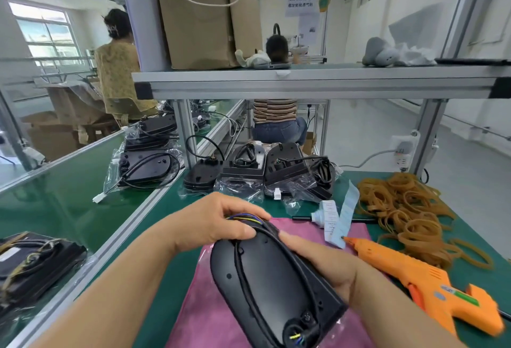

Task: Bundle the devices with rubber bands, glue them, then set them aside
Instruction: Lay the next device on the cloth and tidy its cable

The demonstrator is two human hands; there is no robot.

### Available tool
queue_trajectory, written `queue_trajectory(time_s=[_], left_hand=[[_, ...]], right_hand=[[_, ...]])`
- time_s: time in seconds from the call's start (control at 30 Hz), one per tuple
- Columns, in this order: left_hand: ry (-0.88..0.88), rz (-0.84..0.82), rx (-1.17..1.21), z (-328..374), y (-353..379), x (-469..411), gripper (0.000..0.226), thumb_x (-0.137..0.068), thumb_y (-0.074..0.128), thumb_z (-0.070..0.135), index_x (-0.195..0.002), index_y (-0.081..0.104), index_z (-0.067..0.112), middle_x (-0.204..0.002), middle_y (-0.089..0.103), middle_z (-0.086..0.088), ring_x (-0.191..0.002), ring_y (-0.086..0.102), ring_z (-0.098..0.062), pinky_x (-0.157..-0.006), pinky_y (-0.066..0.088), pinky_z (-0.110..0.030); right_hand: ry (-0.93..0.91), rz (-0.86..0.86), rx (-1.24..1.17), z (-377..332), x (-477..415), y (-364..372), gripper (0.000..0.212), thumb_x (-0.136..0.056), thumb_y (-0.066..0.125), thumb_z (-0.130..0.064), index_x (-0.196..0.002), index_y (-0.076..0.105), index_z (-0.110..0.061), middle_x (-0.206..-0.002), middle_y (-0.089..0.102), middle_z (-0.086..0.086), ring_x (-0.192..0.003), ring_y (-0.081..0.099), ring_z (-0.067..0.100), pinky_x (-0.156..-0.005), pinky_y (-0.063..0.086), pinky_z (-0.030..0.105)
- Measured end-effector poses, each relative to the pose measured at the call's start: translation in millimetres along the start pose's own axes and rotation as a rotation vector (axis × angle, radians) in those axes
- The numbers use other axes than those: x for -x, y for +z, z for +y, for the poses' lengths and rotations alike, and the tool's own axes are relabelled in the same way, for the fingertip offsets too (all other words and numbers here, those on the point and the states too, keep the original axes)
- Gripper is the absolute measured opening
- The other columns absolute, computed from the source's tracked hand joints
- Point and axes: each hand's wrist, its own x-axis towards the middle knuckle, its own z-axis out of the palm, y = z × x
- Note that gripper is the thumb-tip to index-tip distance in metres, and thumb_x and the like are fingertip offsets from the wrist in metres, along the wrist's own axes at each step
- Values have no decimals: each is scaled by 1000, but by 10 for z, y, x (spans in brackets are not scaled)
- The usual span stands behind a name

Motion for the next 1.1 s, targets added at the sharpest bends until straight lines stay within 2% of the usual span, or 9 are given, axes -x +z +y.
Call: queue_trajectory(time_s=[0.1, 0.23, 0.3, 0.43, 0.57, 0.67, 0.8, 1.0, 1.1], left_hand=[[6, 108, -125, 97, -100, -108, 17, -78, 82, 13, -91, 80, 23, -106, 74, 6, -98, 67, -2, -86, 48, -15], [24, 243, -418, 385, -76, -189, 9, -79, 82, 19, -79, 76, 12, -89, 70, -4, -84, 64, -21, -79, 51, -36], [171, 266, -481, 572, 49, -140, 8, -81, 80, 23, -78, 75, 17, -81, 66, 4, -73, 60, -8, -70, 47, -25], [432, 218, -270, 843, 208, 128, 10, -82, 75, 25, -78, 71, 17, -78, 64, 2, -71, 59, -23, -65, 47, -34], [545, 66, -111, 905, 280, 303, 7, -85, 70, 27, -80, 70, 22, -78, 63, 4, -66, 53, -29, -60, 40, -33], [499, 127, -89, 808, 429, 190, 7, -86, 69, 33, -80, 68, 29, -75, 65, 3, -66, 58, -17, -61, 44, -24], [371, 408, -138, 492, 435, -146, 9, -89, 69, 23, -81, 68, 24, -71, 63, 4, -64, 54, -7, -65, 50, -32], [233, 515, -256, 89, 371, -209, 17, -92, 68, 20, -100, 70, 34, -87, 65, 26, -78, 57, 6, -73, 39, -6], [218, 523, -146, 87, 434, -140, 20, -91, 68, 17, -99, 72, 35, -84, 67, 25, -77, 59, 7, -72, 39, -4]], right_hand=[[-47, 2, -146, 146, -86, 25, 71, -70, 81, -54, -123, 69, -9, -128, 64, 15, -113, 63, 25, -108, 44, 41], [-1, 76, -154, 231, -210, 56, 64, -82, 66, -59, -120, 70, -8, -124, 66, 17, -104, 66, 25, -106, 45, 45], [-27, 79, -183, 234, -237, 87, 64, -91, 57, -59, -125, 66, -6, -126, 64, 18, -110, 63, 27, -108, 43, 46], [-118, 78, -373, 232, -251, -26, 73, -98, 44, -60, -141, 49, -2, -145, 48, 21, -138, 41, 35, -119, 26, 50], [-279, 175, -442, 192, -207, -121, 56, -97, 49, -52, -125, 66, -7, -113, 70, 16, -109, 66, 27, -100, 47, 43], [-352, 150, -369, 149, -214, -7, 37, -82, 72, -28, -111, 73, -6, -105, 73, 16, -98, 70, 27, -85, 57, 39], [-297, 116, -426, 185, -247, 183, 86, -50, 96, -21, -126, 63, 2, -127, 63, 25, -116, 62, 35, -101, 50, 46], [-258, 156, -493, 209, -232, 204, 65, -78, 72, -40, -131, 61, -3, -136, 57, 22, -130, 52, 36, -116, 33, 50], [-263, 181, -468, 217, -226, 222, 81, -61, 91, -36, -128, 63, -1, -133, 60, 23, -125, 56, 36, -113, 36, 50]])
